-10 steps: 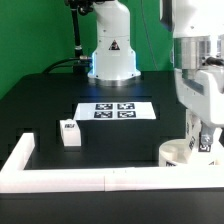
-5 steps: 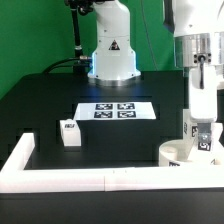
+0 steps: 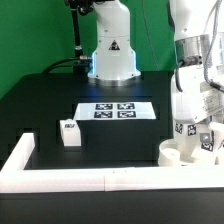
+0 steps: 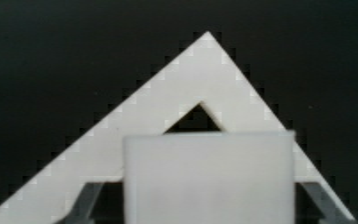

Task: Assemble stool

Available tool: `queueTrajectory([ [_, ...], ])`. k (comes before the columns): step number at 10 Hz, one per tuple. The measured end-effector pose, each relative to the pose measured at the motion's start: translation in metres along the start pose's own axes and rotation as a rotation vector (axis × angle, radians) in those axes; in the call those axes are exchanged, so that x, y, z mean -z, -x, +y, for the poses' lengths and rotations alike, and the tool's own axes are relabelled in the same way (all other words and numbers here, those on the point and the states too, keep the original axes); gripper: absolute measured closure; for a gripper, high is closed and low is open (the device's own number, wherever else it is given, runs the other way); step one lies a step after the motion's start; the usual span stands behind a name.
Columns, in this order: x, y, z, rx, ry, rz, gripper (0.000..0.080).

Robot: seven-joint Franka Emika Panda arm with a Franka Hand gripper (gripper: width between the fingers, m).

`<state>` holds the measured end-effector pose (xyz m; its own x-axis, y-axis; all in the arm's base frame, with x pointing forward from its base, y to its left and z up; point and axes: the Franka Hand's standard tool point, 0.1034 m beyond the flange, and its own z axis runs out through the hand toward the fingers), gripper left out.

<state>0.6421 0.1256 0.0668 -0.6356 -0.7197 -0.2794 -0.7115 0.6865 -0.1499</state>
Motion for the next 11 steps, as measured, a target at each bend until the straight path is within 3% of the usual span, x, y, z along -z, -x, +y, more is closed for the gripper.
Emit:
queueTrajectory([
  [2,-0.002,0.006,0.008,-0.047,-0.107,-0.026,0.0462],
  [3,-0.002,0.005,0.010,-0.007,-0.129,-0.020,0.0462],
  [8,-0.002,0.005,0.010,0.014,-0.133,-0.019,0.0462],
  [10,0.005,0.013,0.010,0.027,-0.157,-0.037,0.0228],
  [11,0.015,0.018,0.007,0.035,-0.176,-0.054,0.0175],
])
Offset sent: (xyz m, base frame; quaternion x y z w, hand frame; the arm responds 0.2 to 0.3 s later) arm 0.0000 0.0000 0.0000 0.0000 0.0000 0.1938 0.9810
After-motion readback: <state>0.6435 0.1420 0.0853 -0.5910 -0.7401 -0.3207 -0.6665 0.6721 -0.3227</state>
